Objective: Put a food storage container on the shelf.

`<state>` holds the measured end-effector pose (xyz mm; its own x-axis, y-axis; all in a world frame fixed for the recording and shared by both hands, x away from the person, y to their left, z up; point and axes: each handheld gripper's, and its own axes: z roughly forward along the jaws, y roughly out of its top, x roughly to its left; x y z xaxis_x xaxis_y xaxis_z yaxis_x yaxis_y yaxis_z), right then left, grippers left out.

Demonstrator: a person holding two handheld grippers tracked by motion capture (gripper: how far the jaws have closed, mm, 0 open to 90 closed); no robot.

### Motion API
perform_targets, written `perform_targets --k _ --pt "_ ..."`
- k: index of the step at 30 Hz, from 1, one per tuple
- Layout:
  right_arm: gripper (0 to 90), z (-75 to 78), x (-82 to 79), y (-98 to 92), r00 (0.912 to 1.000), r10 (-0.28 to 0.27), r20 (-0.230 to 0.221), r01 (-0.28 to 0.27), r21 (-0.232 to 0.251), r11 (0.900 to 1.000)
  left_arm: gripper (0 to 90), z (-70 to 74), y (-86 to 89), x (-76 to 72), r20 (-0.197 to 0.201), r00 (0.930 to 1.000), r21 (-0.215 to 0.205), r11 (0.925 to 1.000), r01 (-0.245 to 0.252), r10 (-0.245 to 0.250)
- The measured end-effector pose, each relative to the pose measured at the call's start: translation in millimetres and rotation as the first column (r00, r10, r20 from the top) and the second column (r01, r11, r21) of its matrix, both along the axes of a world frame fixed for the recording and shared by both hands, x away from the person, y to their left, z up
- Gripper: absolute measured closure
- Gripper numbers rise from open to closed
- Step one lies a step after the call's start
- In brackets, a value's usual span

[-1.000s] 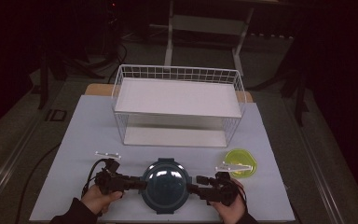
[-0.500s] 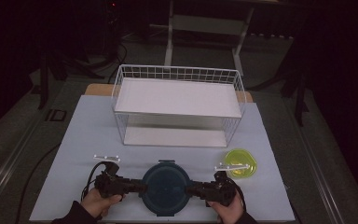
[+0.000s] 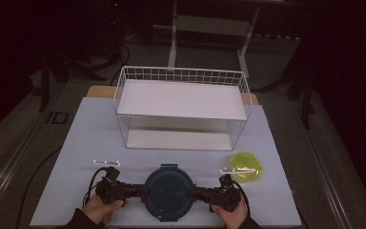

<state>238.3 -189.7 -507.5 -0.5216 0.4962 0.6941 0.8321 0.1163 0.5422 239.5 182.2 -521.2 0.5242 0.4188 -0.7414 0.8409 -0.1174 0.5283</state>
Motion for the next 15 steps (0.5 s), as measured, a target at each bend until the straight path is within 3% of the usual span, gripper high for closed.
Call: perform_targets --k 9,15 --pt "56.5 1.9 -2.3 -0.2 0.9998 -0.016 -0.014 0.016 -0.008 1.0 56.8 4.0 -2.2 -2.7 -0.004 0.9999 0.012 0.9998 -0.016 0.016" --pt "56.6 8.2 -2.4 -1.8 0.9999 -0.015 -0.002 0.015 0.001 1.0 56.8 15.1 -3.1 0.2 0.006 0.9998 0.005 0.9999 -0.016 0.016"
